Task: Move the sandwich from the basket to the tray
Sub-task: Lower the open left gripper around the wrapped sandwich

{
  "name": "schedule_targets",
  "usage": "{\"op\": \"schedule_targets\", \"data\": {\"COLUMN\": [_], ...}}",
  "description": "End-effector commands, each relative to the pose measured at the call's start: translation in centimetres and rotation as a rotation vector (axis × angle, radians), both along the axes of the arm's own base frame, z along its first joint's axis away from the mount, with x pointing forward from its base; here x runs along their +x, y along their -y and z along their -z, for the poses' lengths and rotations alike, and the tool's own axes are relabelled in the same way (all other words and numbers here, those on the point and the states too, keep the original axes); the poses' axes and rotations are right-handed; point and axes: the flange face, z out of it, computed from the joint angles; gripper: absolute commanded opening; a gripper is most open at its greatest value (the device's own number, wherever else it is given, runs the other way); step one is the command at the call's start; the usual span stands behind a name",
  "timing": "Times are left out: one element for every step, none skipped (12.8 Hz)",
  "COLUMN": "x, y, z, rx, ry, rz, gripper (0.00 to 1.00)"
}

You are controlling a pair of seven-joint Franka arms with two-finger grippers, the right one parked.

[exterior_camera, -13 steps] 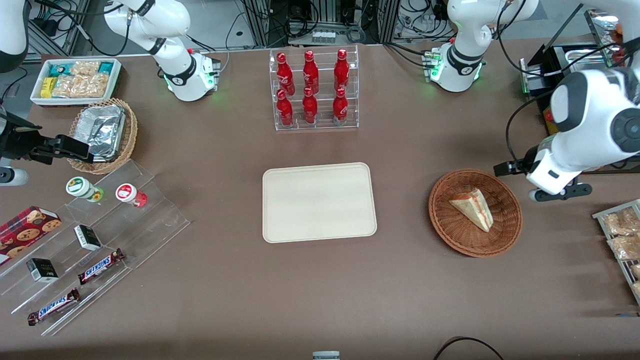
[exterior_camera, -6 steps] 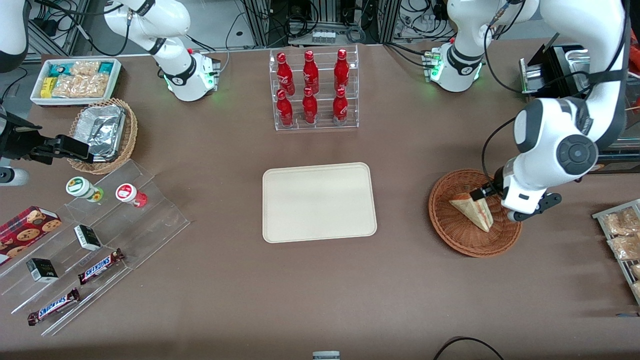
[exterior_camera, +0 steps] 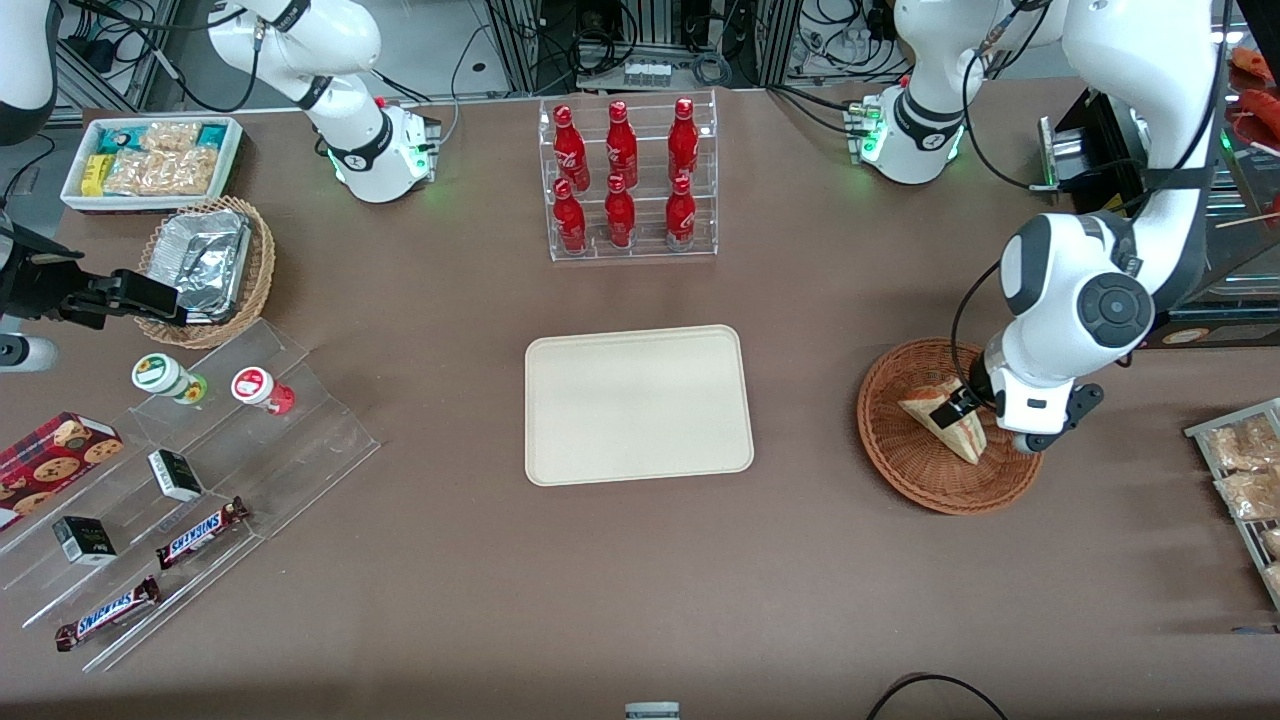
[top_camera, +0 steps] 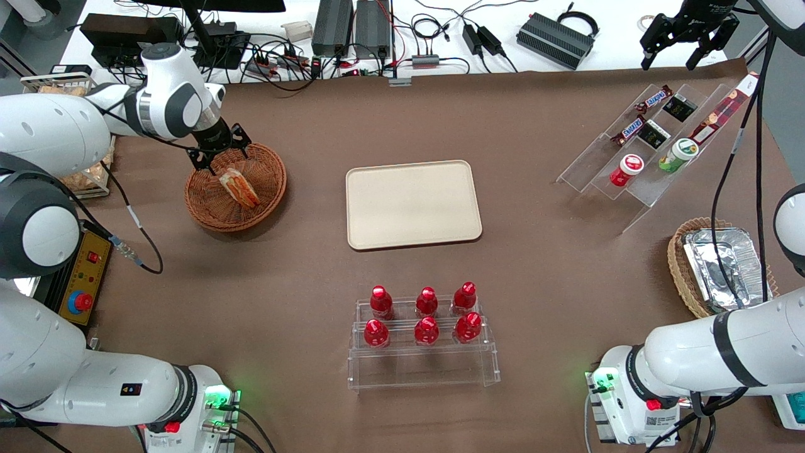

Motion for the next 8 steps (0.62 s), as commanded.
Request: {"op": "schedule_targets", "data": {"x": [-0.6, -0.8, -1.1, -1.2, -1.1, -1.0, -0.9, -0.8], "y": [0.0, -0.1, -0.2, -0.4, -0.4, -0.6, -0.6, -0.6], "z": [0.6, 0.8, 1.3, 1.6, 2.0, 2.5, 2.9, 3.4], "rx": [0.003, 0.005, 0.008, 0.011, 0.011, 0.010, 0.010, 0.009], "ry": [0.008, 0.002, -0.006, -0.008, -0.011, -0.008, -0.003, -0.003], "rz": [-0.021, -0.018, -0.018, -0.017, -0.018, -0.023, -0.021, -0.023], "gripper": [1.00, 1.00, 1.00, 1.00, 1.00, 1.00, 1.00, 1.00]}}
